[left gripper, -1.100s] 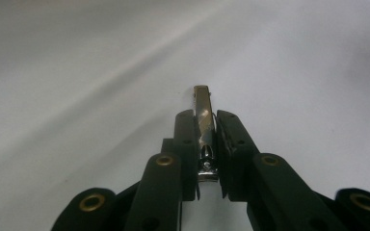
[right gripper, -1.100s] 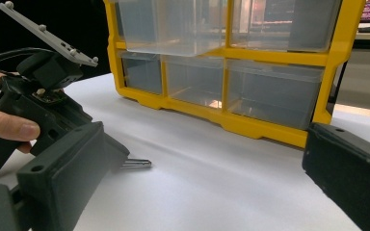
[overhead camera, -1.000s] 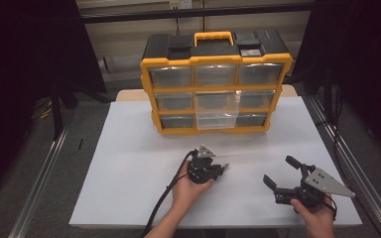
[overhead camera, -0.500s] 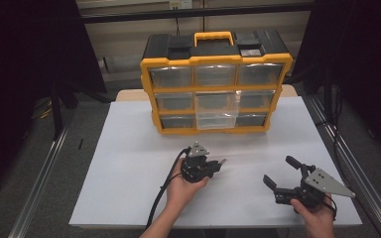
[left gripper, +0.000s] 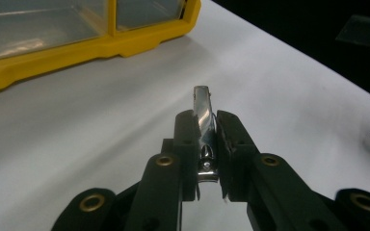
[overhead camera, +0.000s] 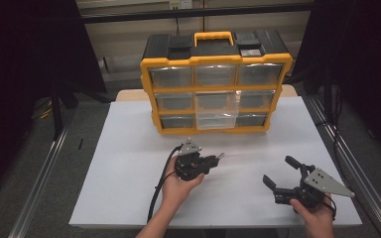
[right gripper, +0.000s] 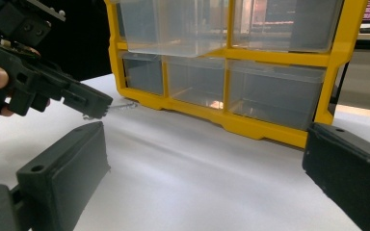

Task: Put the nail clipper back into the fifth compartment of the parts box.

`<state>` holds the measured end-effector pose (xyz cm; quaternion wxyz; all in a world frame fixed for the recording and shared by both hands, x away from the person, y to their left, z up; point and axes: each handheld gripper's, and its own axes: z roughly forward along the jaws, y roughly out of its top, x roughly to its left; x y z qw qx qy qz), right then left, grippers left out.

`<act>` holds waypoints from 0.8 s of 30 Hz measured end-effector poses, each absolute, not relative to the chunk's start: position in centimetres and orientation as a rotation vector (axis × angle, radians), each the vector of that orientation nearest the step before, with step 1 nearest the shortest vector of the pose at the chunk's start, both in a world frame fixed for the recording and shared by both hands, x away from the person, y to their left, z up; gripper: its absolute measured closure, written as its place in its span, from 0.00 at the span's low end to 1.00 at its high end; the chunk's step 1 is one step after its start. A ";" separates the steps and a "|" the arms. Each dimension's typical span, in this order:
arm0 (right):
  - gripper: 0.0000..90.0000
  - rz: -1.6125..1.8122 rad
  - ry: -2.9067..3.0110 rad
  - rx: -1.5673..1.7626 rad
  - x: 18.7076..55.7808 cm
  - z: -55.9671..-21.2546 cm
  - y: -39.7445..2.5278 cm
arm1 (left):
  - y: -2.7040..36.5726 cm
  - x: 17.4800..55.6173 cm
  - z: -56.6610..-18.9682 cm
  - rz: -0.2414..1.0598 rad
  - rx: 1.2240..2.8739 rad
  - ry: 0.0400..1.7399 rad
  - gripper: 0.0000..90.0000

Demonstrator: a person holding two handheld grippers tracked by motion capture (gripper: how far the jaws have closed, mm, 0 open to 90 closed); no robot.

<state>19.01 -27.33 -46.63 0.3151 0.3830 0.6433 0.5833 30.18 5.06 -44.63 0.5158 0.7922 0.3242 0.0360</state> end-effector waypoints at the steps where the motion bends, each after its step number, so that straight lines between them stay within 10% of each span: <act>1: 0.02 1.537 1.690 1.013 19.0 -46.6 -27.3 | 5.2 30.2 -44.5 0.082 1.889 0.780 0.89; 24: 0.02 1.536 1.698 1.013 19.1 -46.7 -27.2 | 6.5 30.7 -39.9 0.095 1.782 0.738 0.89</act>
